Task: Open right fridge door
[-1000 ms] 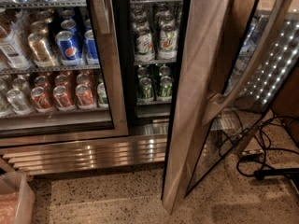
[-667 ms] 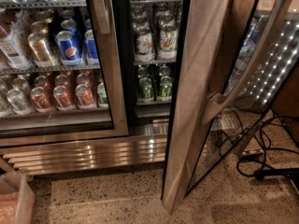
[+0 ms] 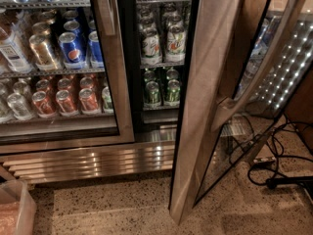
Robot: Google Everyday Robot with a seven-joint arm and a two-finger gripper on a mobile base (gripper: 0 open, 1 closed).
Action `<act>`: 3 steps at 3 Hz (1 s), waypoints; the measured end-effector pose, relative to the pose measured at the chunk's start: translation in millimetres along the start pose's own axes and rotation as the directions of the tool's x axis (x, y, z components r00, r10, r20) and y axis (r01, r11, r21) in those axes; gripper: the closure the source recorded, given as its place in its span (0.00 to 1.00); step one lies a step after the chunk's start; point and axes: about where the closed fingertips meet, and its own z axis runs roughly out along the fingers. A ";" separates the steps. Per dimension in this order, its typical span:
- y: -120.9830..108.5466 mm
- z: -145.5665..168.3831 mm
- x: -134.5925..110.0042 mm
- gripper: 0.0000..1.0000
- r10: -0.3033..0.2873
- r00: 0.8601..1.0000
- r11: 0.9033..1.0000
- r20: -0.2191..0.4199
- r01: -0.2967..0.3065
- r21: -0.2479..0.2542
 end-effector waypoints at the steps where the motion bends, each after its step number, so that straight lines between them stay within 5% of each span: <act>1: 0.0 0.0 0.0 0.09 0.000 1.000 1.000 0.000 0.000 0.000; 3: 0.0 0.0 0.0 0.34 0.000 1.000 1.000 0.000 0.000 0.000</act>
Offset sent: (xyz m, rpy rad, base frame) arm 0.0000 0.0000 0.0000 0.0000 0.0000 0.0000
